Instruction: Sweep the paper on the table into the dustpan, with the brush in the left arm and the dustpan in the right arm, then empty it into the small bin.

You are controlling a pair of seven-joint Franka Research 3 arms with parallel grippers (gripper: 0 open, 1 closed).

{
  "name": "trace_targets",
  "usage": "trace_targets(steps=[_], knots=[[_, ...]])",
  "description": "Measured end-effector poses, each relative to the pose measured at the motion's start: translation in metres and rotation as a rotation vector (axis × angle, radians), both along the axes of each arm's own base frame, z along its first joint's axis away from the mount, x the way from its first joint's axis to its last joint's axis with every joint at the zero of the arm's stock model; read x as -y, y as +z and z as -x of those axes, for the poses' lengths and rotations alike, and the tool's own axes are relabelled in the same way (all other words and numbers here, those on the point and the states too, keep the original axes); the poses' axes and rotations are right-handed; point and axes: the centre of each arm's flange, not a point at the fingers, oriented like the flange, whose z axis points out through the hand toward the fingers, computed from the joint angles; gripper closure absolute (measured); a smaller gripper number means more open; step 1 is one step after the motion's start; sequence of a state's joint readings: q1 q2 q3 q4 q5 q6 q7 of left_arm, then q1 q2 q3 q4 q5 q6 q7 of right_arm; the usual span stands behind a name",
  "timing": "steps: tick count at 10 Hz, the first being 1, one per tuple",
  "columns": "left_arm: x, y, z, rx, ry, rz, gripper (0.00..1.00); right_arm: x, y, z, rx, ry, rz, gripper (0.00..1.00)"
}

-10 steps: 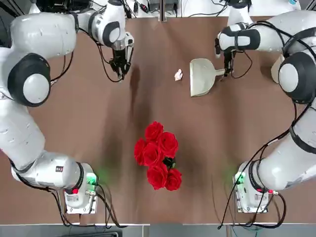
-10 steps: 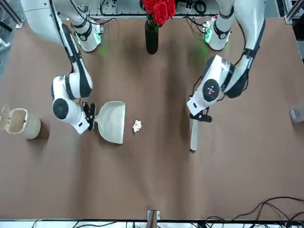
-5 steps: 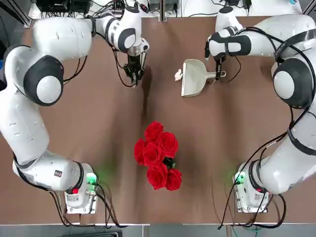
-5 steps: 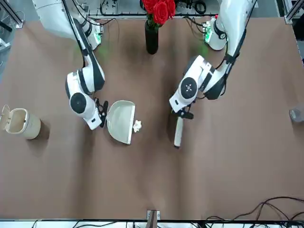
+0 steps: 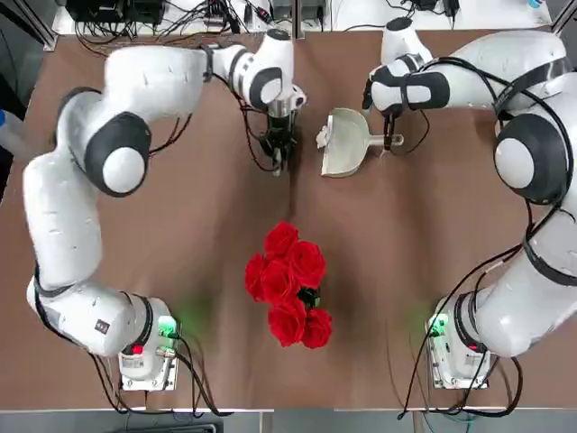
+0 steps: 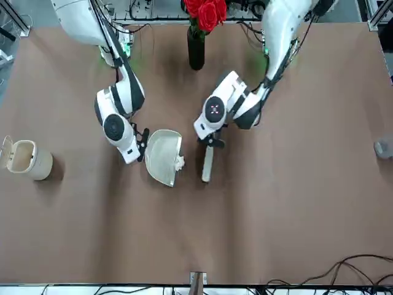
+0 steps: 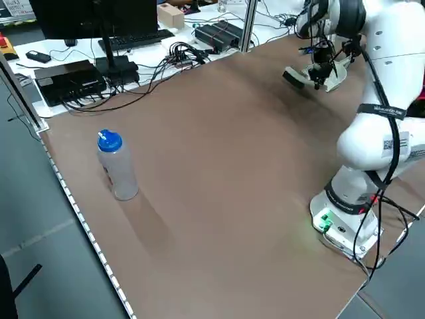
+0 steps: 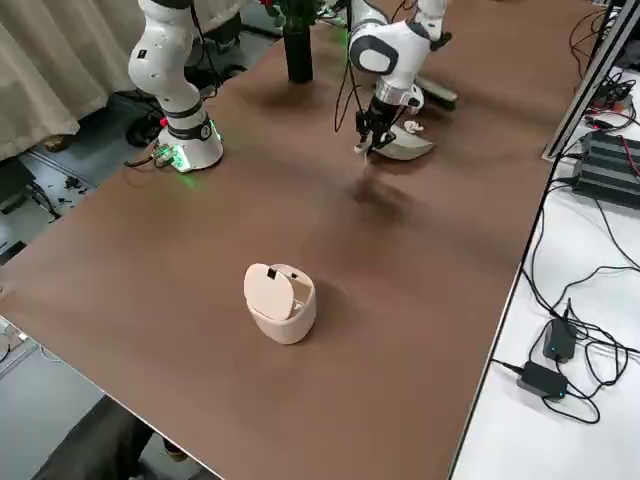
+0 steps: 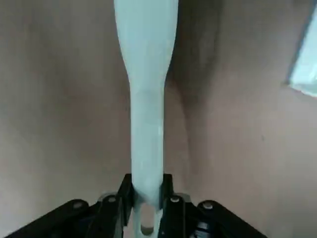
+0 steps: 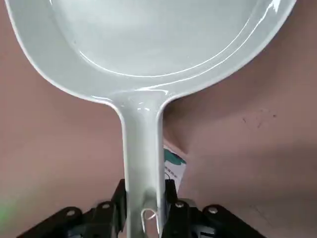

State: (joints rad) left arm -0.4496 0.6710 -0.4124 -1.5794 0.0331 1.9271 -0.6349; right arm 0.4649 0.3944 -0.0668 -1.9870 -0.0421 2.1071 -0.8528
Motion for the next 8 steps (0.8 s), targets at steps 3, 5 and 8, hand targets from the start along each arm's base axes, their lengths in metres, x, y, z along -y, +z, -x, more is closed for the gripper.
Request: trace_targets(steps=[3,5,8], knots=[[0.034,-0.015,0.013,-0.005,0.033,0.002,0.73,-0.017,0.002,0.006,0.013,-0.022,0.011,0.67],[0.047,-0.018,0.018,0.02,0.058,0.033,0.73,-0.03,0.004,0.01,0.024,-0.031,0.015,0.67],[0.067,-0.023,0.03,0.048,0.072,0.065,0.73,-0.036,0.005,0.012,0.029,-0.036,0.017,0.67]])
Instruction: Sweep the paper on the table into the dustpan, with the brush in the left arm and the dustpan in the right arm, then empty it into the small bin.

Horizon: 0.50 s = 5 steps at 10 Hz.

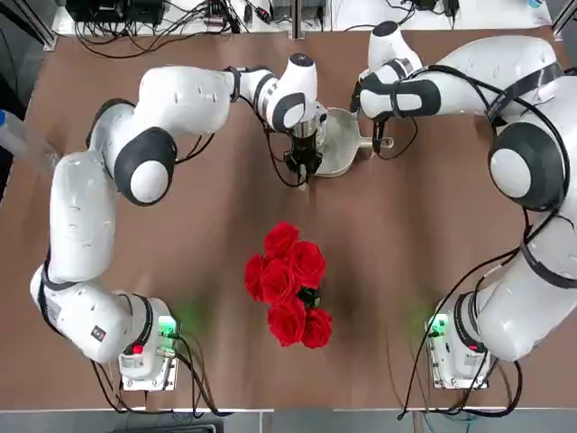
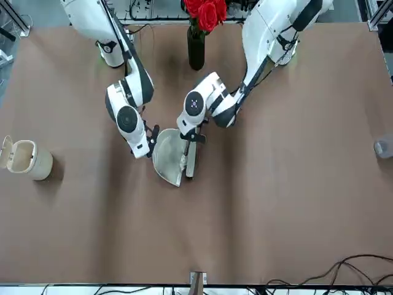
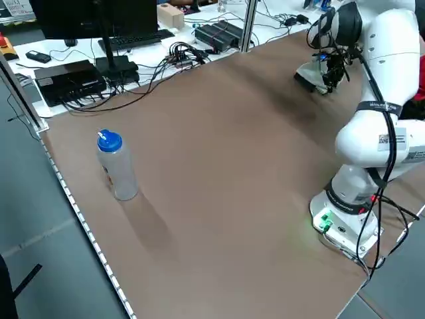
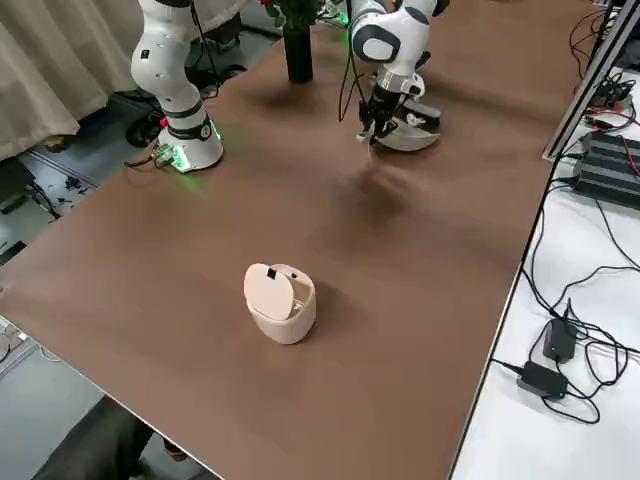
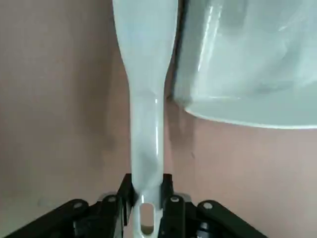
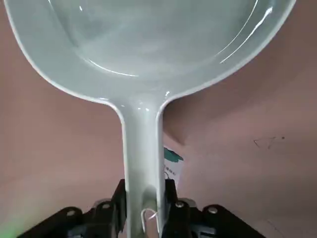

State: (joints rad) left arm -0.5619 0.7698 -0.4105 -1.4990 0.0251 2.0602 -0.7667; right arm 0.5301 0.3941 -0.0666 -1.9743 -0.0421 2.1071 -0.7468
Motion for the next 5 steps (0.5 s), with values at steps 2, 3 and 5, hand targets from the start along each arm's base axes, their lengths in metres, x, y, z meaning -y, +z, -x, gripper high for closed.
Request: trace_targets(steps=[2,3,5], knots=[[0.017,0.007,0.011,0.022,-0.017,0.03,0.73,0.0,0.0,0.0,0.0,-0.001,0.0,0.67],[0.028,0.012,0.02,0.035,-0.022,0.044,0.73,0.0,0.0,0.0,0.001,-0.001,0.0,0.67],[0.038,0.016,0.027,0.045,-0.023,0.054,0.73,0.0,0.0,0.0,0.001,-0.006,0.001,0.67]])
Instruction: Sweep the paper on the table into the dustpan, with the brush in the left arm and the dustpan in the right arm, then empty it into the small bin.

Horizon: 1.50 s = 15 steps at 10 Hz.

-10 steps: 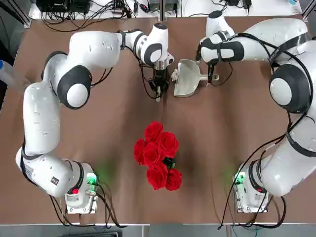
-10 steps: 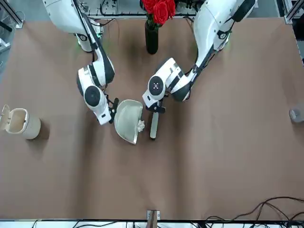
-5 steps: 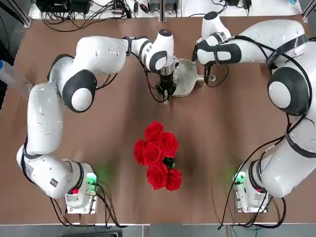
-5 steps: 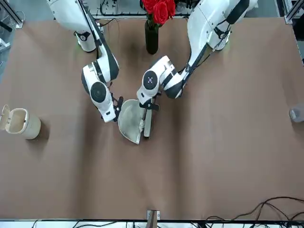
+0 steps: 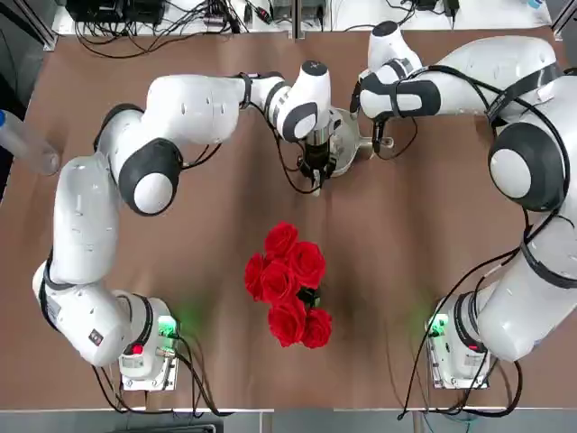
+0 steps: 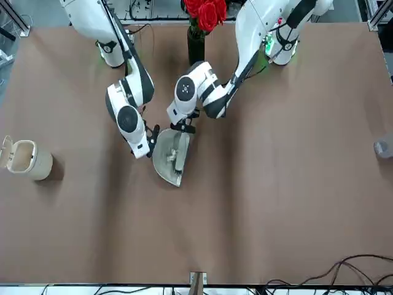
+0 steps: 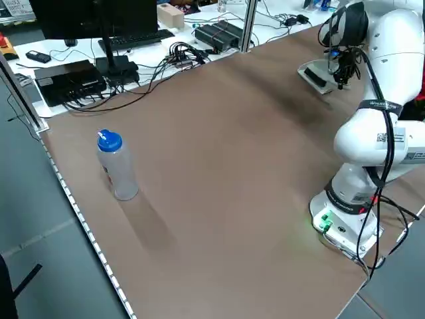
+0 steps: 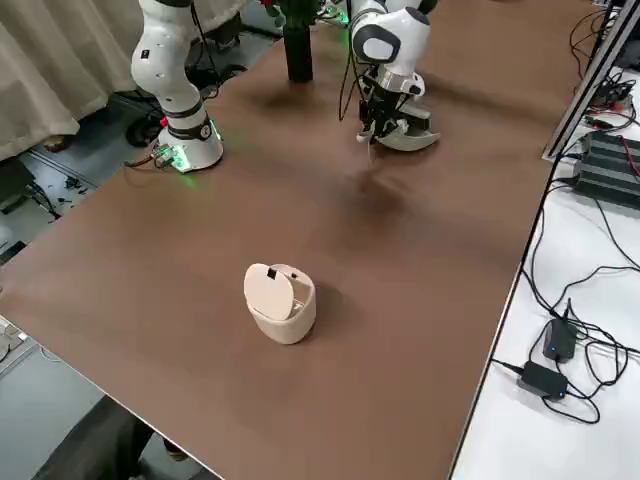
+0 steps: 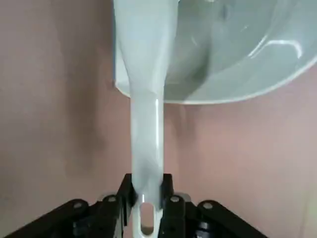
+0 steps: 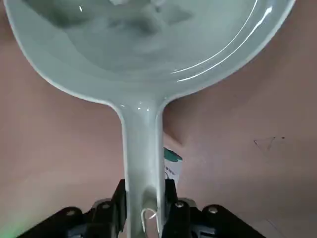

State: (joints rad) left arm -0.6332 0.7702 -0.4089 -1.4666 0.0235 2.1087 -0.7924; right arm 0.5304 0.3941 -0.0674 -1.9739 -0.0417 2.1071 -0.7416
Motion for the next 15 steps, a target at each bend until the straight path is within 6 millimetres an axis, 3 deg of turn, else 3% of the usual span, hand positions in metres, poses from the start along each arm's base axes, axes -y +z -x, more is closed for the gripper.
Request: trace_targets(steps=[1,4,6,8,10,12,15], knots=[[-0.008,0.001,-0.011,-0.001,0.017,-0.008,0.73,0.001,0.0,-0.001,-0.001,-0.009,-0.001,0.67],[-0.065,0.014,-0.069,-0.037,0.042,-0.05,0.73,0.022,0.017,-0.014,-0.014,-0.111,-0.045,0.67],[-0.088,0.033,-0.085,-0.056,0.046,-0.079,0.73,0.038,0.033,-0.022,-0.014,-0.164,-0.073,0.67],[-0.128,0.064,-0.11,-0.067,0.078,-0.11,0.73,0.048,0.046,-0.027,-0.025,-0.231,-0.134,0.67],[-0.195,0.096,-0.147,-0.045,0.164,-0.127,0.73,0.063,0.061,-0.032,-0.021,-0.263,-0.187,0.67],[-0.287,0.104,-0.177,-0.031,0.19,-0.153,0.73,0.076,0.071,-0.038,-0.017,-0.269,-0.237,0.67],[-0.408,0.107,-0.189,-0.022,0.141,-0.132,0.73,0.096,0.075,-0.047,-0.002,-0.332,-0.296,0.67]])
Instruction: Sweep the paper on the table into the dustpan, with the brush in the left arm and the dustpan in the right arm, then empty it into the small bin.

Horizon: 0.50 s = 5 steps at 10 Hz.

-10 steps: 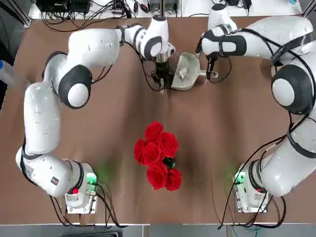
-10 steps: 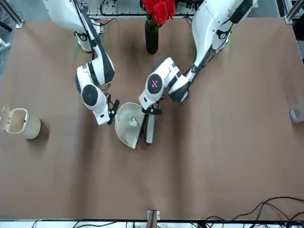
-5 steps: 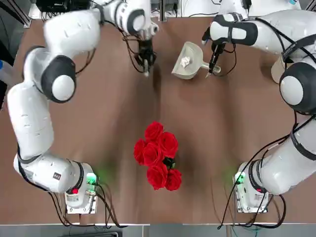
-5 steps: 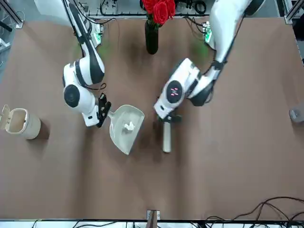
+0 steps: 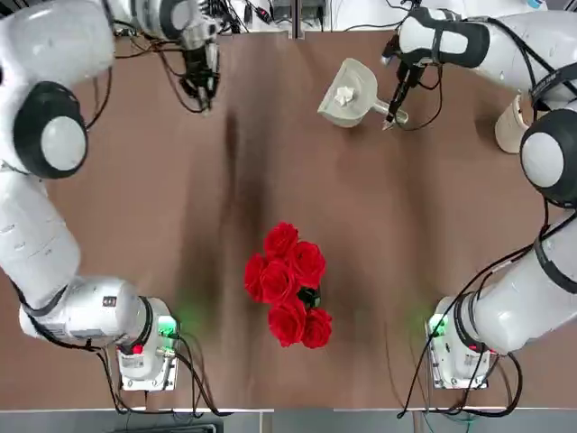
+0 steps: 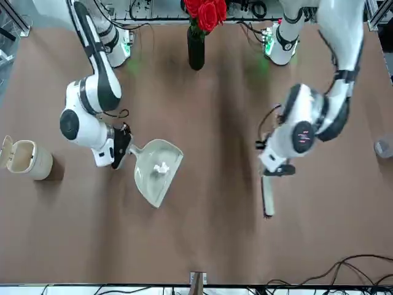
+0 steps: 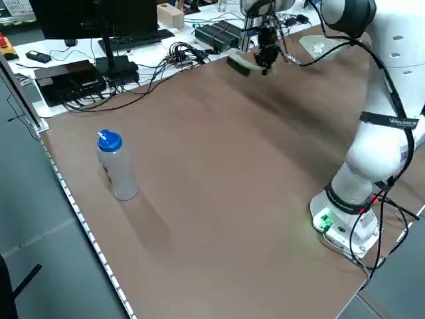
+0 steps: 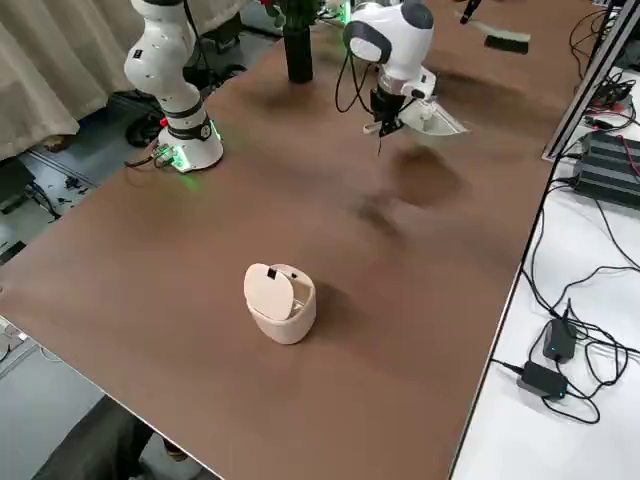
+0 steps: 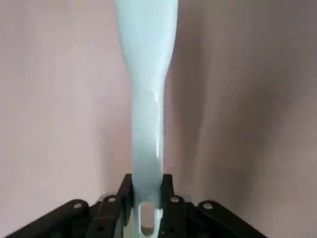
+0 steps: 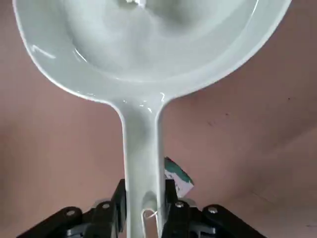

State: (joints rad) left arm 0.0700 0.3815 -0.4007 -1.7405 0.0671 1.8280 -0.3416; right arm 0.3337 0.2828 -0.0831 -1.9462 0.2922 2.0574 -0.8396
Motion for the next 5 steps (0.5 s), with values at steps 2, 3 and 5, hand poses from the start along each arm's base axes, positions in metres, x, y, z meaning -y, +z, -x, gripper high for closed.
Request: trace_targets(steps=[2,3,5], knots=[[-0.076,-0.011,0.008,0.005,-0.065,0.01,0.73,0.008,0.004,-0.004,0.009,-0.047,-0.005,0.67],[-0.106,-0.026,0.014,0.003,-0.073,0.003,0.73,0.02,0.007,-0.008,0.011,-0.096,-0.001,0.67],[-0.132,-0.073,0.034,-0.033,-0.064,0.006,0.73,0.039,0.028,-0.024,0.032,-0.254,0.022,0.67]])
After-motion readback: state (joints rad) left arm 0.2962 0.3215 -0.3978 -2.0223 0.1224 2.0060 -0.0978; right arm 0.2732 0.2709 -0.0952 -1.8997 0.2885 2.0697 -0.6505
